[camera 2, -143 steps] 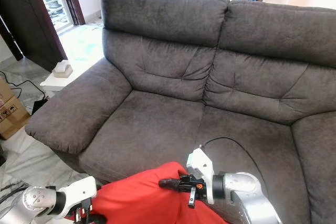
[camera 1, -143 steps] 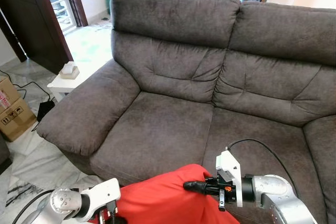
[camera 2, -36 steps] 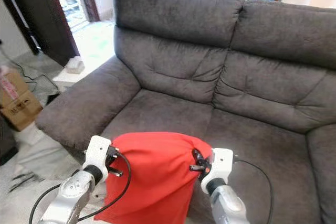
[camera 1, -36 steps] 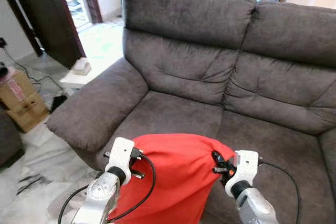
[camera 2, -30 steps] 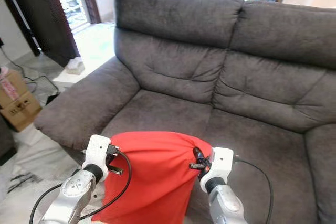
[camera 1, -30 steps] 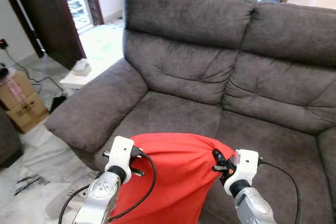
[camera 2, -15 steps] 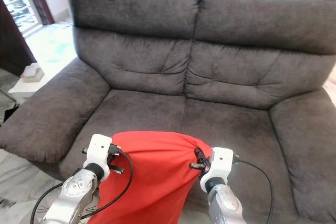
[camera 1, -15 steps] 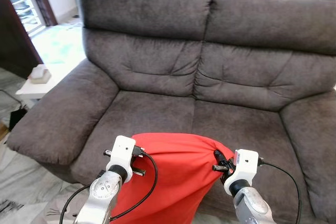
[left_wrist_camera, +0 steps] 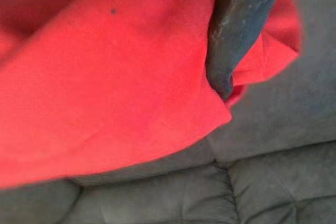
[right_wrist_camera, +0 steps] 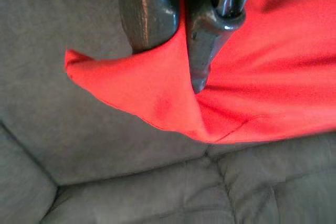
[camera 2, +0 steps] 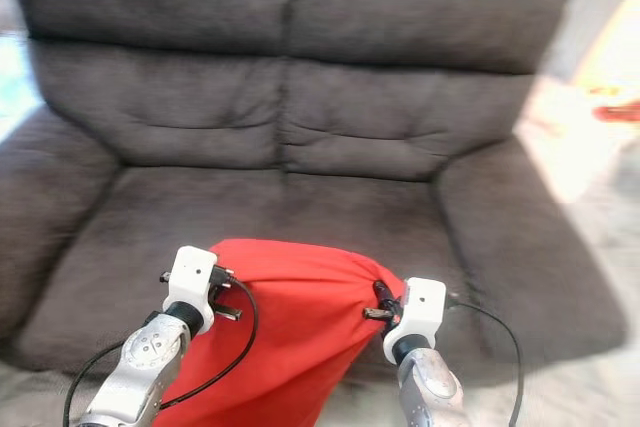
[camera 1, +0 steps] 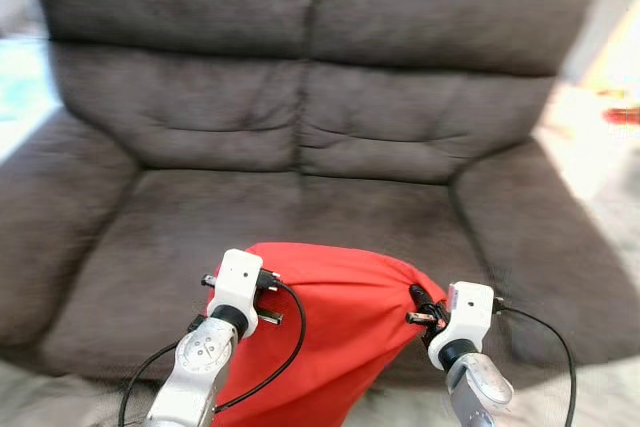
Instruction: Move the pillow to the sofa from floor
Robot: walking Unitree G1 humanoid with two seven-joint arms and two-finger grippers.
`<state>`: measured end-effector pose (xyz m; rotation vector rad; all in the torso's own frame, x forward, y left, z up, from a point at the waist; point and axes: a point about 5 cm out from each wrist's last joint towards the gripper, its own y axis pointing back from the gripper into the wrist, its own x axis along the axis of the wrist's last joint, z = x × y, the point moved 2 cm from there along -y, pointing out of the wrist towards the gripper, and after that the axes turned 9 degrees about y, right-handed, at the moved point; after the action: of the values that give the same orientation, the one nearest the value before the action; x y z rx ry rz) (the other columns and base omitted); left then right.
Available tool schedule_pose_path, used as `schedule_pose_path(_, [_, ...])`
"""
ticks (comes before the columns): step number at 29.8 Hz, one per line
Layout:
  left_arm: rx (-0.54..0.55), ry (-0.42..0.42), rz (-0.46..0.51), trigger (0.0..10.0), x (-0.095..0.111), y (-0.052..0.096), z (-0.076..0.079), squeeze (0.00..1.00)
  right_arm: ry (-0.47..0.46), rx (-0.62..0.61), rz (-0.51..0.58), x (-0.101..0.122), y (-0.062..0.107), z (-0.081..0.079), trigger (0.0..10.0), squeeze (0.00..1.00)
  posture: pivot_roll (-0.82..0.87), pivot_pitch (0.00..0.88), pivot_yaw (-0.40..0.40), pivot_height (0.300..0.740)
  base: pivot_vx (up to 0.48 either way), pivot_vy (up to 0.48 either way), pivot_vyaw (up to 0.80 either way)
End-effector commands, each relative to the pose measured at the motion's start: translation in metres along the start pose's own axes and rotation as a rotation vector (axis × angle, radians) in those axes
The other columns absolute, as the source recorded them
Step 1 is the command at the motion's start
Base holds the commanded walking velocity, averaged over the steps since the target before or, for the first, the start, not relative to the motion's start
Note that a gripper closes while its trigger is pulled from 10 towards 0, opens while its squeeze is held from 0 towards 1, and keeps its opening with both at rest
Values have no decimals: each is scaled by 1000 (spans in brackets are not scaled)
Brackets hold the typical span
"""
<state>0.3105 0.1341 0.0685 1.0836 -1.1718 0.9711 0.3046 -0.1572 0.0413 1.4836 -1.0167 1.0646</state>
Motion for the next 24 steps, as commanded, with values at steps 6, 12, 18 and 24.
schedule_pose_path(6, [17, -4, 96, 10000, 23, -3, -4, 0, 17, -30, 53, 12, 1, 10, 10000, 0, 70, 69, -2, 740, 0, -480, 0])
schedule_pose_path(12, [16, -11, 98, 10000, 24, -3, -5, 0, 13, -36, 66, 14, 1, 12, 10000, 0, 72, 71, 1, 740, 0, -480, 0])
schedule_pose_path(18, [23, -15, 105, 10000, 27, -4, -7, 0, 26, -18, 73, 17, -1, 10, 10000, 0, 75, 73, 5, 740, 0, -400, 0])
schedule_pose_path(24, [10, -37, 116, 10000, 29, -3, -6, 0, 68, 14, 90, 23, -5, 4, 10000, 0, 76, 74, 5, 740, 0, 0, 0])
